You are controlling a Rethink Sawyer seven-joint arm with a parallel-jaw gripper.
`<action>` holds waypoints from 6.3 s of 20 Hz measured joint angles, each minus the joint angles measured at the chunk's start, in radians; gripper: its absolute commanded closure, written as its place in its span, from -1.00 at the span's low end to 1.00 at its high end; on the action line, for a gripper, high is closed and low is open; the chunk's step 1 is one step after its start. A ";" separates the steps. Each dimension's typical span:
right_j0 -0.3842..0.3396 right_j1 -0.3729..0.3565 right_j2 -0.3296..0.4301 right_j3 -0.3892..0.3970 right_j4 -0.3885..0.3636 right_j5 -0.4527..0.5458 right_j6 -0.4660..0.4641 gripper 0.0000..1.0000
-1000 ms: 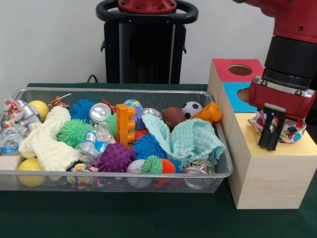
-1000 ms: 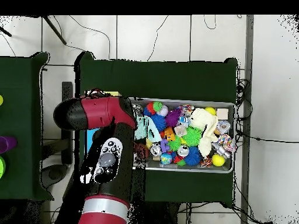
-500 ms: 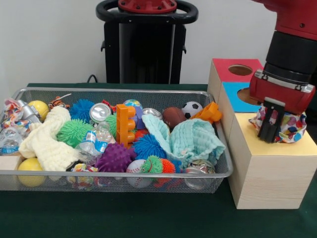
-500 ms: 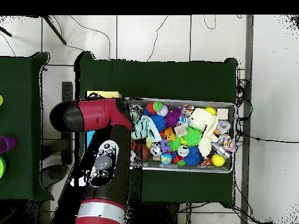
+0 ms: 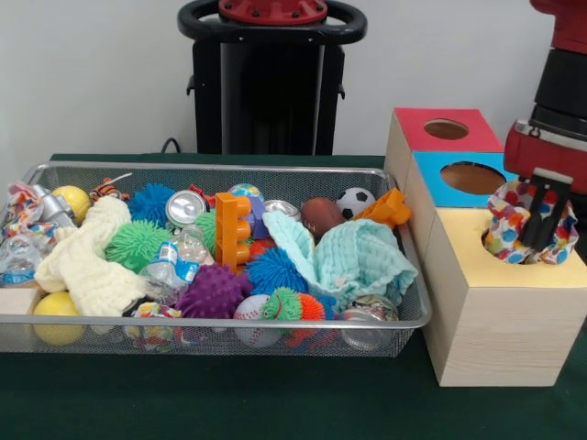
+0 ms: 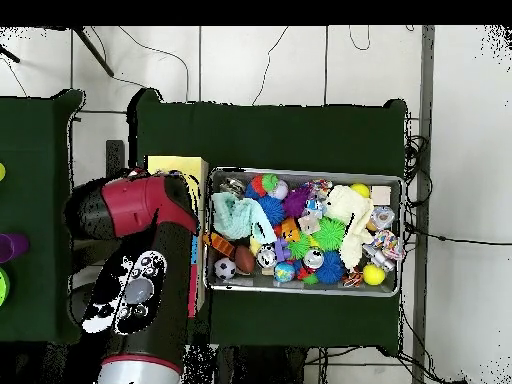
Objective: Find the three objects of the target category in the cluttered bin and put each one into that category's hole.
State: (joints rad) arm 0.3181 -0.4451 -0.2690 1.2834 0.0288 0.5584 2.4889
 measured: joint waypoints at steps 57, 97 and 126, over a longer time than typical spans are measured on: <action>-0.072 -0.066 0.056 0.129 -0.052 -0.078 0.000 1.00; -0.167 -0.197 0.178 0.095 -0.179 0.249 0.000 1.00; -0.183 -0.134 0.234 0.163 -0.218 -0.024 0.000 1.00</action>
State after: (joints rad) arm 0.1352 -0.5795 -0.0352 1.4461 -0.1893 0.5340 2.4887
